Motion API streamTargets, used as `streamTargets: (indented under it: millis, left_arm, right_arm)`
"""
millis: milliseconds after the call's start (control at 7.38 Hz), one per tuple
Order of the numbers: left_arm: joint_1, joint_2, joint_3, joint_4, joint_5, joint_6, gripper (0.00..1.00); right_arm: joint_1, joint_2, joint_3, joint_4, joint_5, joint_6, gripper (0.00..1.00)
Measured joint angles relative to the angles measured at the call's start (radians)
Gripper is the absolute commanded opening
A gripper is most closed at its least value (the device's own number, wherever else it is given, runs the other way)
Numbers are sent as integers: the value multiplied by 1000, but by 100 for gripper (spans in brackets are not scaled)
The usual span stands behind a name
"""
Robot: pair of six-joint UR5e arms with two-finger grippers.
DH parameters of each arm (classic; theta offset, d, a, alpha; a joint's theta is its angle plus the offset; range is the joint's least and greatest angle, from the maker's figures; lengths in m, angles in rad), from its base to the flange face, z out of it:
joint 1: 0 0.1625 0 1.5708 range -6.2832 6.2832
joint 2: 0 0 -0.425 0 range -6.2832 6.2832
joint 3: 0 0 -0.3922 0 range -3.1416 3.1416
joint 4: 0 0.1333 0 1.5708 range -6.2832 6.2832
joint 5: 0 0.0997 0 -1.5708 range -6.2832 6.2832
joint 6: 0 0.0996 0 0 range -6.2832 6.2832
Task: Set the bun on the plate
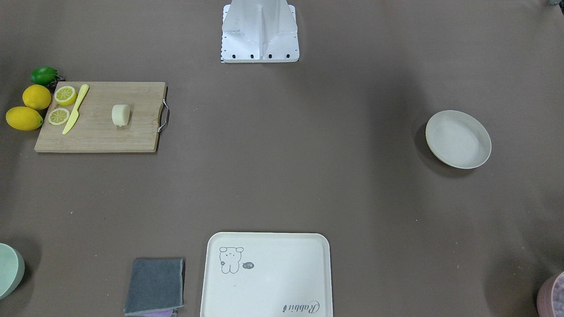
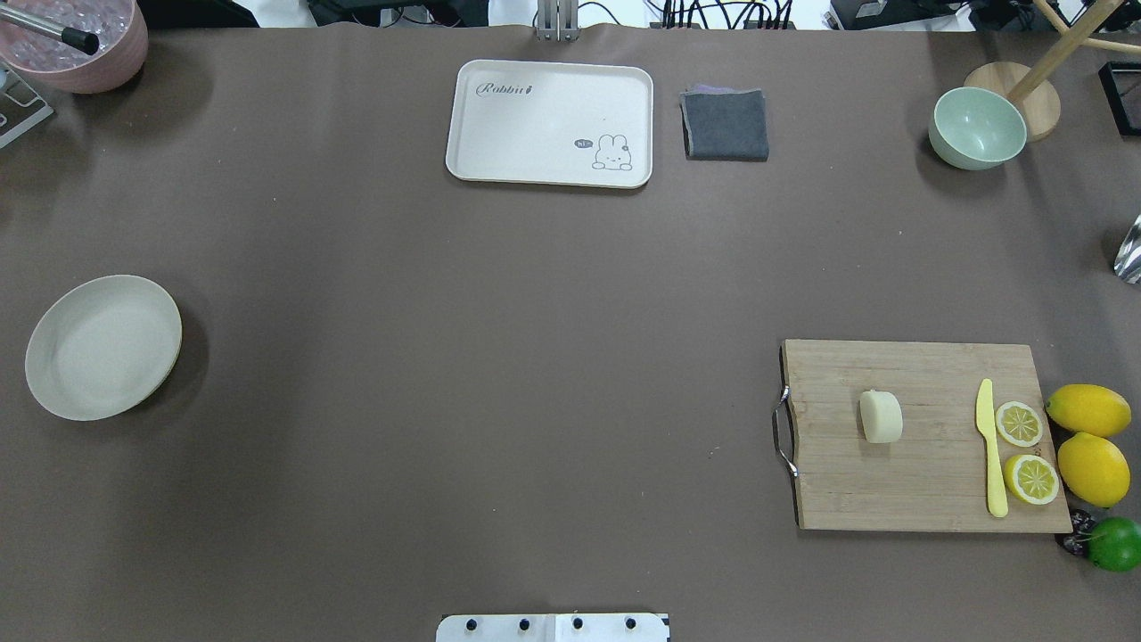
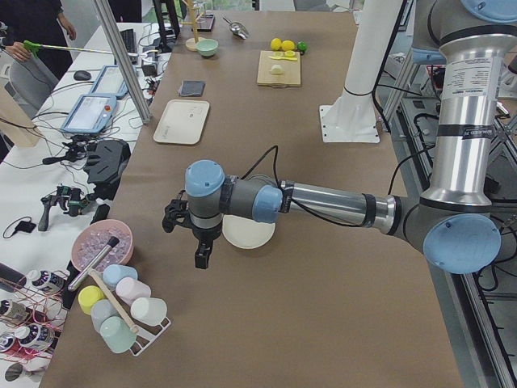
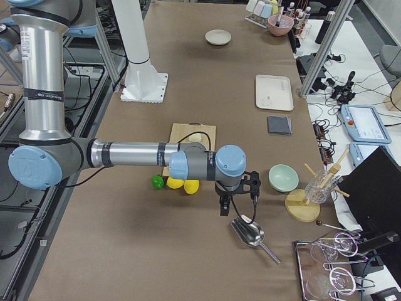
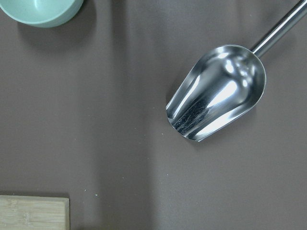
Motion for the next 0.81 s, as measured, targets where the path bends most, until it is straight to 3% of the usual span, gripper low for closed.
streamTargets:
  millis: [814]
  left_arm:
    - [58,-19,-46,-36,9,-3,98]
  right_arm:
    - [-8,9,14,3,1,4,100]
